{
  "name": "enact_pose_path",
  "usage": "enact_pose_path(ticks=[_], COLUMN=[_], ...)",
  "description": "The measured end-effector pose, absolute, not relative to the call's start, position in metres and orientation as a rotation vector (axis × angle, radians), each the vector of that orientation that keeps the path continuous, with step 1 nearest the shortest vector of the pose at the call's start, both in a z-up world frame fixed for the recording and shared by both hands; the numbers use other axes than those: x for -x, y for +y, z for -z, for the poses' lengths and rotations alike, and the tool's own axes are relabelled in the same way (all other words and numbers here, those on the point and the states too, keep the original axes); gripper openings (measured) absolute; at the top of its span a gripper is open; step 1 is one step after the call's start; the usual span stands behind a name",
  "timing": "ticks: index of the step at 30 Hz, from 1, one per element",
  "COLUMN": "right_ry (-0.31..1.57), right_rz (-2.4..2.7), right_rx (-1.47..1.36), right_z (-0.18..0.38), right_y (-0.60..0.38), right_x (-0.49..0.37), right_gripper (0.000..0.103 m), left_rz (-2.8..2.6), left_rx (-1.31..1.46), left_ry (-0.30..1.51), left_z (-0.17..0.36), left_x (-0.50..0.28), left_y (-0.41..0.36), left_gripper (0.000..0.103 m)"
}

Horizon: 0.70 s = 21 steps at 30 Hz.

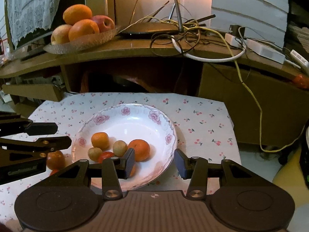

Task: Organize fruits
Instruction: 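Move the left tool to the large dark red tomato while the right tool approaches the small tomato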

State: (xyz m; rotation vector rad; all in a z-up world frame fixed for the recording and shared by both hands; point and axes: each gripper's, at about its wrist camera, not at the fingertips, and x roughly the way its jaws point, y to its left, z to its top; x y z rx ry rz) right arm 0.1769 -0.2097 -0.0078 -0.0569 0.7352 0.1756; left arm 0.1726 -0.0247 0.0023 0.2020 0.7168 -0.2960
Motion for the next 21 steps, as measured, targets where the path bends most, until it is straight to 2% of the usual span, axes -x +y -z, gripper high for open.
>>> enact_pose_path(ticks=[13, 21], right_ry=[0.778, 0.807], right_rz=[-0.422, -0.483], right_rx=[0.141, 0.183], right_z=[0.021, 0.041], right_y=[-0.140, -0.101], right_x=[-0.137, -0.152], right_gripper=[0.048, 0.050], left_rz=[0.224, 0.230], left_rx=[-0.186, -0.158], left_ry=[0.759, 0.777], left_z=[0.003, 0.009], left_x=[-0.147, -0.149], left_y=[0.032, 0.052], left_gripper=[0.041, 0.041])
